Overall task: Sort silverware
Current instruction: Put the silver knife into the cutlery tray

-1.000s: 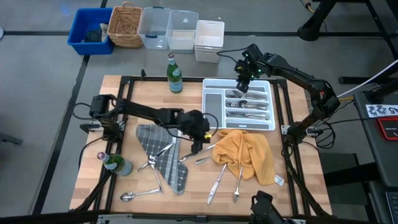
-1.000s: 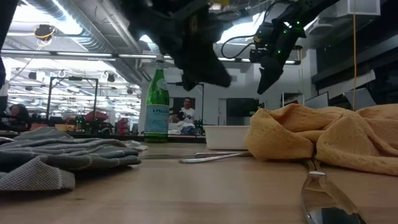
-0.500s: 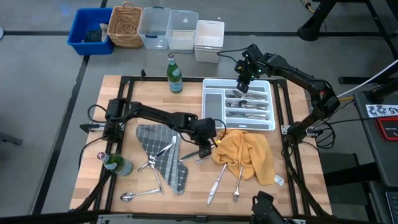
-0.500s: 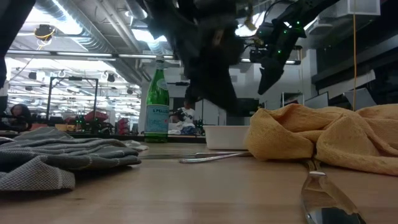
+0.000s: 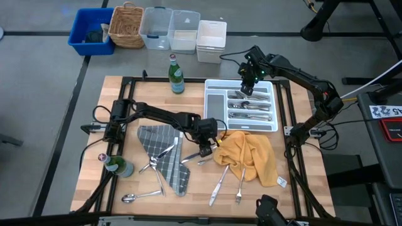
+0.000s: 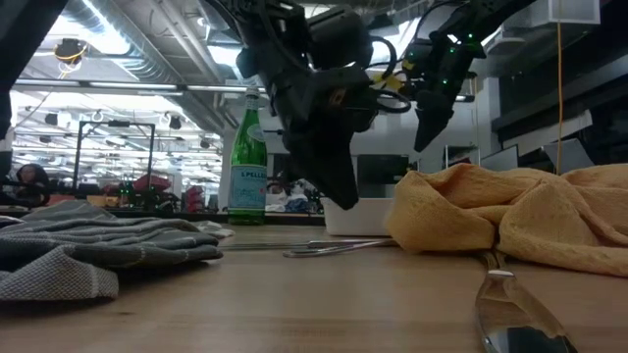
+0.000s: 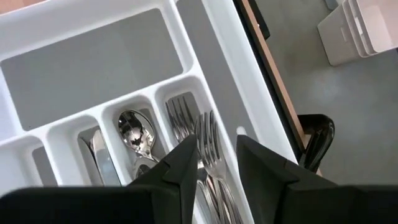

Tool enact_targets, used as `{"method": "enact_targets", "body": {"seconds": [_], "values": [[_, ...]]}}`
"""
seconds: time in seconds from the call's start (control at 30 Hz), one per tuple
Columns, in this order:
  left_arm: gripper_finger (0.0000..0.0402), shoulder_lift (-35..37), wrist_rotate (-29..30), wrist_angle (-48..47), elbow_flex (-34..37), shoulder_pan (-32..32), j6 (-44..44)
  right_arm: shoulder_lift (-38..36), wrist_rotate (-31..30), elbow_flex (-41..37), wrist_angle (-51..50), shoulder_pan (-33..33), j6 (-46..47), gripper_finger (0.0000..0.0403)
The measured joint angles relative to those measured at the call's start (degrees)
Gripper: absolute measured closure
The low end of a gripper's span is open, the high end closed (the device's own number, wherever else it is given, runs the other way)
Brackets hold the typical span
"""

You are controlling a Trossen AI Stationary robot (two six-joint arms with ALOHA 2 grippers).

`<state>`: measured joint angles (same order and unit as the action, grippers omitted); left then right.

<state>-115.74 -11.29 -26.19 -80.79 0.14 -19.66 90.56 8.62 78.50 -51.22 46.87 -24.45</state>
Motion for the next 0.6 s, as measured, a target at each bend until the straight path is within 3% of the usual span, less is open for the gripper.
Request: {"method": "enact_targets", "body": {"seconds": [0.17, 0.37, 0.6], "values": [[0.0349, 0.0, 0.0, -1.3, 0.0, -0.1, 0.9, 0.0, 0.0, 0.0, 0.0, 0.0, 0.0, 0.0288], [0.0288, 0.0, 0.1, -1.1, 0.0, -1.1, -2.3, 0.0, 0.0, 0.0, 0.1, 0.0, 0.0, 0.0288], [0.0261, -1.6, 5.3, -1.6, 0.0, -3.9, -0.7, 0.0, 0.0, 0.0, 0.1, 0.0, -0.1, 0.0288]]}}
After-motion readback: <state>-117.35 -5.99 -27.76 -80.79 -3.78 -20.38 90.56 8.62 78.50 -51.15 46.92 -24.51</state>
